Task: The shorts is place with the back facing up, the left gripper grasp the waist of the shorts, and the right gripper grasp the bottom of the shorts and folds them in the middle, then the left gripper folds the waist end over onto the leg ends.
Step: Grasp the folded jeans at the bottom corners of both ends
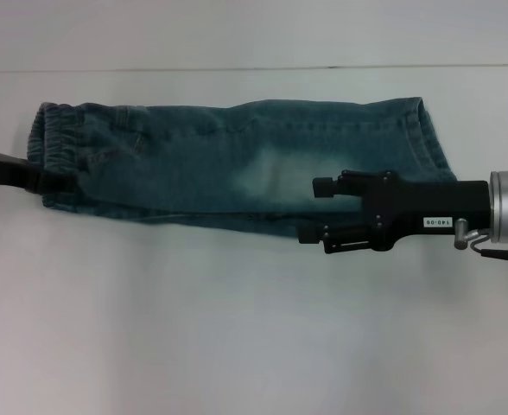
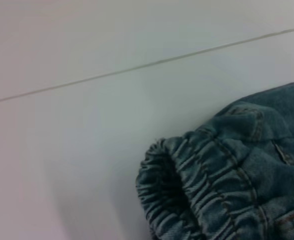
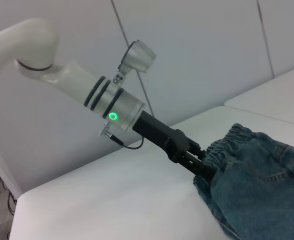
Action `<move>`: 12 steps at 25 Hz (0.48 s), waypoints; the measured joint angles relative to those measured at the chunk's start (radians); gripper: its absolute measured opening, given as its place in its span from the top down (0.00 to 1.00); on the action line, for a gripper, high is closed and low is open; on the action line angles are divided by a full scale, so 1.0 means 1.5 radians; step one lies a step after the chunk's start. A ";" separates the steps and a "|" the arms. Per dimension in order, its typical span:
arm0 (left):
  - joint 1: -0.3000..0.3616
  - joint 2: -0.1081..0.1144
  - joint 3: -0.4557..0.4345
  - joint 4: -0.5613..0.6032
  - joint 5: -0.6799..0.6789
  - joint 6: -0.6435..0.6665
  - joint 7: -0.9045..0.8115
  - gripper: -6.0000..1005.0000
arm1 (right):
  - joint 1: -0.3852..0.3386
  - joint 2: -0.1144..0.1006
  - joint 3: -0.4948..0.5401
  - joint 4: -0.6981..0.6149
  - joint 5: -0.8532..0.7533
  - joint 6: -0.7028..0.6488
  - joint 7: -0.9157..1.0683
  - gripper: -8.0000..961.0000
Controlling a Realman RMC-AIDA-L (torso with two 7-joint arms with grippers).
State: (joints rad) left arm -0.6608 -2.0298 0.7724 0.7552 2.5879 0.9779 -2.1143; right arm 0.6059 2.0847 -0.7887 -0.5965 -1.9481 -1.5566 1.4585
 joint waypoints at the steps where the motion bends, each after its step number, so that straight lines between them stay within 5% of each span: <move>1: 0.000 -0.001 0.000 0.000 0.000 -0.002 0.004 0.21 | 0.000 0.000 0.000 0.000 0.000 0.003 0.000 0.01; 12: 0.002 -0.009 -0.001 0.002 -0.001 -0.009 0.010 0.50 | 0.007 0.000 -0.011 0.002 0.000 0.025 0.000 0.01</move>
State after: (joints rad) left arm -0.6579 -2.0428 0.7713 0.7577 2.5859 0.9647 -2.0998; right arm 0.6159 2.0846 -0.8052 -0.5934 -1.9481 -1.5184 1.4580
